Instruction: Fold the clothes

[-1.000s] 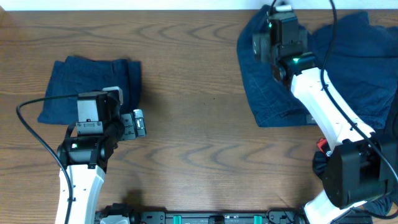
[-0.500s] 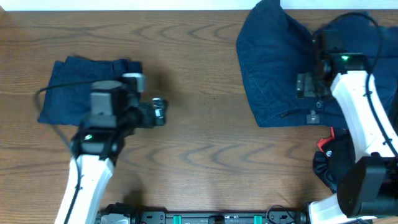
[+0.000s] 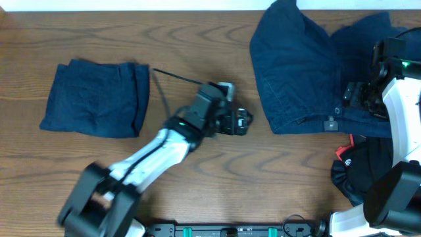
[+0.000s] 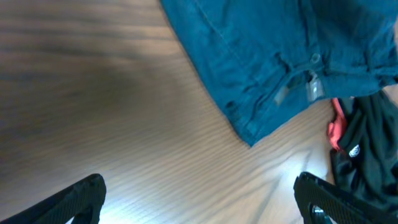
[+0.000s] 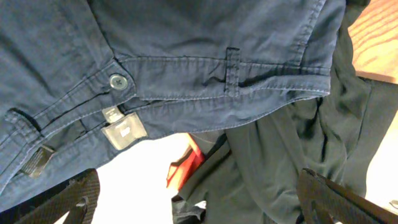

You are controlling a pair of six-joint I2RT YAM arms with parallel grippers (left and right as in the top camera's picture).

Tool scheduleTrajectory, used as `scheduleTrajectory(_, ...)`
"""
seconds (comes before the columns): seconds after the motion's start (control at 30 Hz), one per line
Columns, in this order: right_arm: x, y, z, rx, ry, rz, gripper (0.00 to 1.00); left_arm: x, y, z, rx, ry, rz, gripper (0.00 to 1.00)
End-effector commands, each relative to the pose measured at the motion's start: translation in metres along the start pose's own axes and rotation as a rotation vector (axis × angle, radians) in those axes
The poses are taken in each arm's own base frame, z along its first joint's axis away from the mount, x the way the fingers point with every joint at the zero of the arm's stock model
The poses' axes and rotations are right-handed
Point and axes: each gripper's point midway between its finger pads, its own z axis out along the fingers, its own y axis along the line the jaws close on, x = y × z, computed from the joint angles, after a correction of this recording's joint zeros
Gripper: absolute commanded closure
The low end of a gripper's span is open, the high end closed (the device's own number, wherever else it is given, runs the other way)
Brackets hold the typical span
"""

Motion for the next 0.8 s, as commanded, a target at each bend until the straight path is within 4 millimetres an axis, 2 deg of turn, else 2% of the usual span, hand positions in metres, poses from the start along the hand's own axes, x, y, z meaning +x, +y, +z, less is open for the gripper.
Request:
scheduleTrajectory(0.0,-0.001,-0.004,-0.013,-0.011,-0.032,0.008,0.01,0.015,0.0,0.03,0.008,0.038,-0.155,0.02)
scheduleTrajectory(0.1,-0.001,-0.005,-0.016,-0.013,-0.041,0.011,0.01,0.027,-0.002,0.056,0.03,0.049,-0.215,0.02)
scheduleTrajectory(0.2,0.0,-0.006,-0.019,-0.015,-0.047,0.01,0.01,0.032,-0.013,0.074,0.08,0.032,-0.219,0.02)
scheduleTrajectory(0.3,0.001,-0.007,-0.022,-0.016,-0.051,0.012,0.01,0.036,-0.023,0.087,0.121,0.014,-0.239,0.02)
scheduleTrajectory(0.53,0.002,-0.009,-0.027,-0.019,-0.062,0.015,0.01,0.047,-0.025,0.113,0.143,-0.028,-0.338,0.0)
scheduleTrajectory(0.63,0.001,-0.01,-0.032,-0.022,-0.076,0.019,0.01,0.047,-0.03,0.121,0.174,-0.044,-0.353,0.08)
scheduleTrajectory(0.77,0.001,-0.011,-0.037,-0.026,-0.092,0.024,0.01,0.044,-0.041,0.131,0.189,-0.05,-0.356,0.13)
